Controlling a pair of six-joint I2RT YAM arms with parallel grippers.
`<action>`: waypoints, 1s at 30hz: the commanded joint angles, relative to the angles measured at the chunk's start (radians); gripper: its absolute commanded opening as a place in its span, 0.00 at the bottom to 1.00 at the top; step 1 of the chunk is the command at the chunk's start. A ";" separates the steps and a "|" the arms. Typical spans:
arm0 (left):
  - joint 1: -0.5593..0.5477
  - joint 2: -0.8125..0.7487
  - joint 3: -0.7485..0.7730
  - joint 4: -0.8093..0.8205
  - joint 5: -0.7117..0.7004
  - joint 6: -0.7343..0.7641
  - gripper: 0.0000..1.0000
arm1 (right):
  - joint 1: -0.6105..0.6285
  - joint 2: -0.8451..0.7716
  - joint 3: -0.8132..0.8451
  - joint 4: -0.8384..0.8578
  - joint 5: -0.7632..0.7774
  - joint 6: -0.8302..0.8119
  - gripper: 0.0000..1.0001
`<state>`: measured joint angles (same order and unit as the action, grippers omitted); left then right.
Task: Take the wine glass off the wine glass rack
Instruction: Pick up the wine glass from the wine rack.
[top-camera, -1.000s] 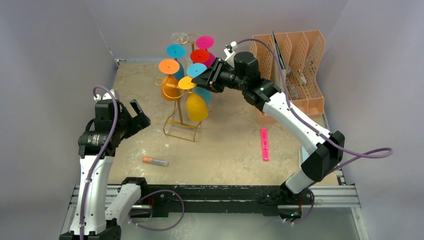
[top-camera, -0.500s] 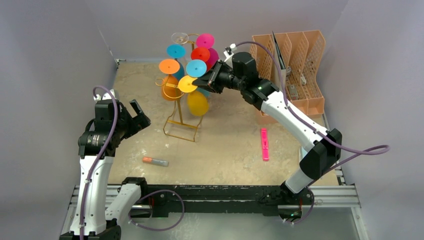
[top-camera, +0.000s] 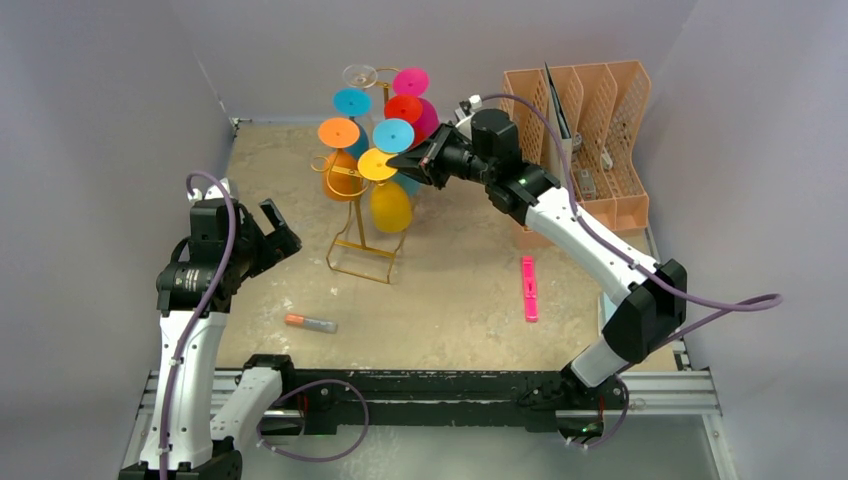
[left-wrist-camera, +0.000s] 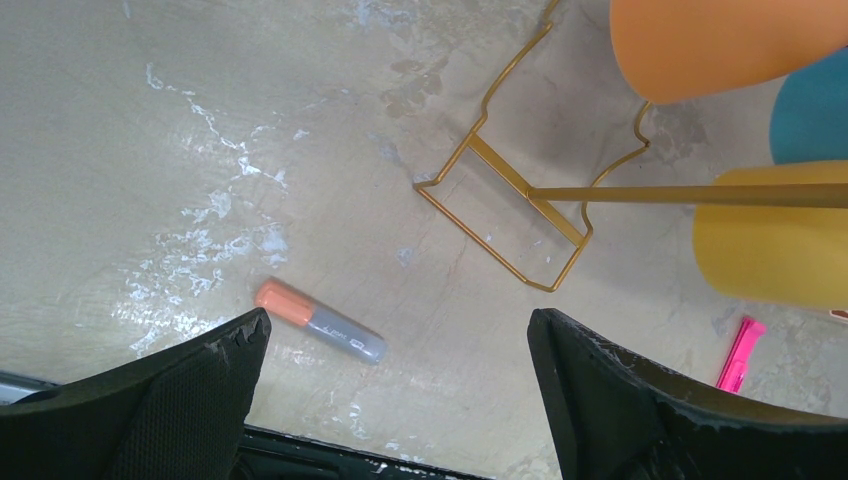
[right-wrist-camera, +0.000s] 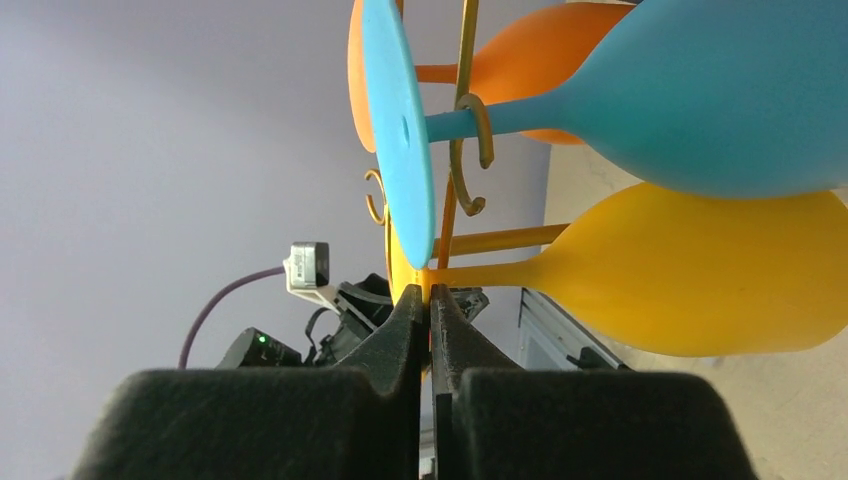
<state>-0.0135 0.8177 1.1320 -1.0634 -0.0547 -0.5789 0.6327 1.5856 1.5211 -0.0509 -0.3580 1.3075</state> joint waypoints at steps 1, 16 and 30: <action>0.000 -0.001 0.001 0.015 0.008 0.014 1.00 | -0.022 -0.049 -0.014 0.093 0.001 0.076 0.01; 0.000 0.003 -0.004 0.020 0.007 0.011 1.00 | -0.061 -0.050 -0.049 0.080 -0.051 0.145 0.05; 0.001 0.005 -0.012 0.024 0.008 0.009 1.00 | -0.071 -0.070 -0.060 0.018 -0.121 0.099 0.09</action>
<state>-0.0135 0.8288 1.1290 -1.0626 -0.0544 -0.5800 0.5686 1.5791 1.4685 -0.0181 -0.4492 1.4368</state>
